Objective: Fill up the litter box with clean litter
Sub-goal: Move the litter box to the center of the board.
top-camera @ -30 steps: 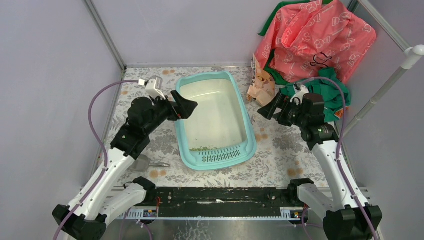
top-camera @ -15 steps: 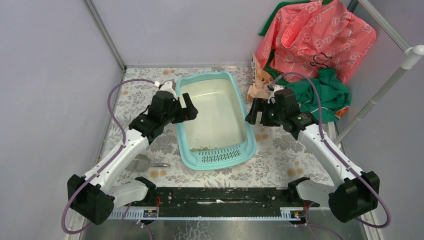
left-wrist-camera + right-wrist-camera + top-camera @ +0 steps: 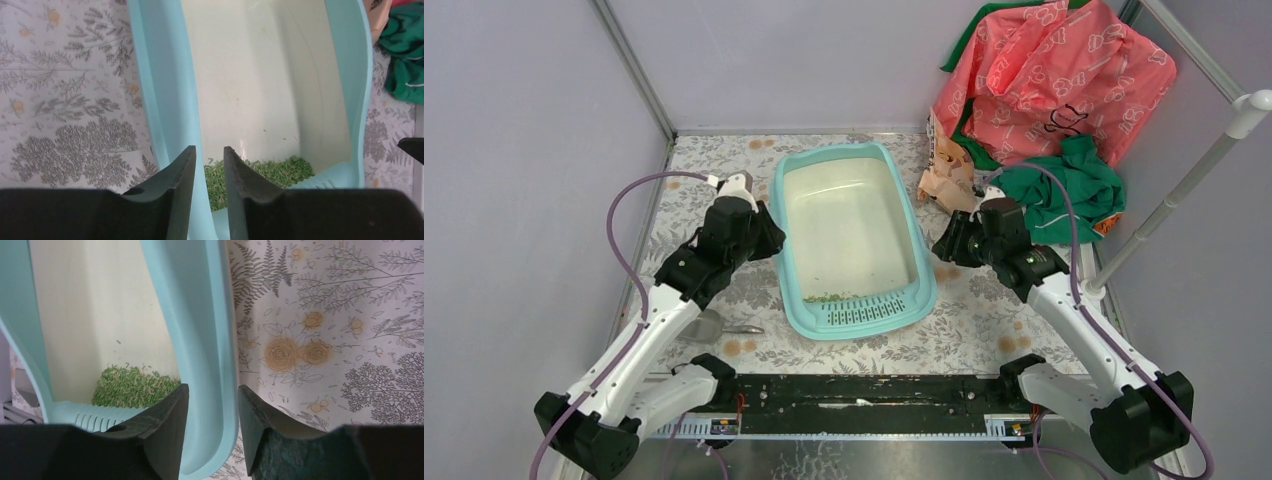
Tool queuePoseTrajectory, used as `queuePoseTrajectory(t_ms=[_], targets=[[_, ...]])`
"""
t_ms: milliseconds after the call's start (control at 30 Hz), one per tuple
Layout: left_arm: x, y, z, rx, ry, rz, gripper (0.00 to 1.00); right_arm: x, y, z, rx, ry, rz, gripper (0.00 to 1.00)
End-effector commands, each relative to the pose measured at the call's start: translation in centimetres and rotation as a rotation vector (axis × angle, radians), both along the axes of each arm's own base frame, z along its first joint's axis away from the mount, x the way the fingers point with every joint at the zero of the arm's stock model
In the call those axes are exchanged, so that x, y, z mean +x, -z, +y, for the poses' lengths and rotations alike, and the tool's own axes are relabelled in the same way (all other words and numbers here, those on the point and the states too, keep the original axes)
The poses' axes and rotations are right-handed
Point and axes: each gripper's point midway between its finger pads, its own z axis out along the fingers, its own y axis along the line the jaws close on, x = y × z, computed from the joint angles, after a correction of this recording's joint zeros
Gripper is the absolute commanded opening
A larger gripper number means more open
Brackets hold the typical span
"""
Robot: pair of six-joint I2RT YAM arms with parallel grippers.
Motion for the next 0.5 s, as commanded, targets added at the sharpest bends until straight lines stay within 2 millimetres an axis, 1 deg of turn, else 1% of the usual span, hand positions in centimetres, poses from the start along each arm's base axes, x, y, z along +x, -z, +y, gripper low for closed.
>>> queuePoseTrajectory(t_ms=[0, 67, 100, 133, 267, 333, 467], targets=[[-1.0, 2.3, 1.5, 0.053, -0.048, 0.049, 0.29, 1.7, 0.4, -1.2, -0.055, 0.094, -0.028, 0.45], [-0.9, 3.3, 1.7, 0.073, -0.059, 0.073, 0.24, 2.4, 1.5, -1.3, -0.087, 0.103, 0.004, 0.38], [-0.9, 3.9, 1.8, 0.083, -0.062, 0.089, 0.23, 2.9, 2.3, -1.5, -0.111, 0.113, 0.029, 0.33], [-0.8, 4.4, 1.9, 0.092, -0.071, 0.1, 0.23, 3.2, 3.0, -1.6, -0.127, 0.121, 0.045, 0.31], [-0.7, 6.3, 2.2, 0.099, -0.101, 0.134, 0.24, 4.6, 4.6, -1.6, -0.166, 0.135, 0.075, 0.32], [-0.6, 6.7, 2.5, 0.098, -0.115, 0.146, 0.25, 5.2, 5.3, -1.4, -0.182, 0.133, 0.093, 0.35], [-0.4, 7.3, 3.0, 0.088, -0.152, 0.16, 0.26, 6.2, 6.5, -0.4, -0.173, 0.105, 0.121, 0.38]])
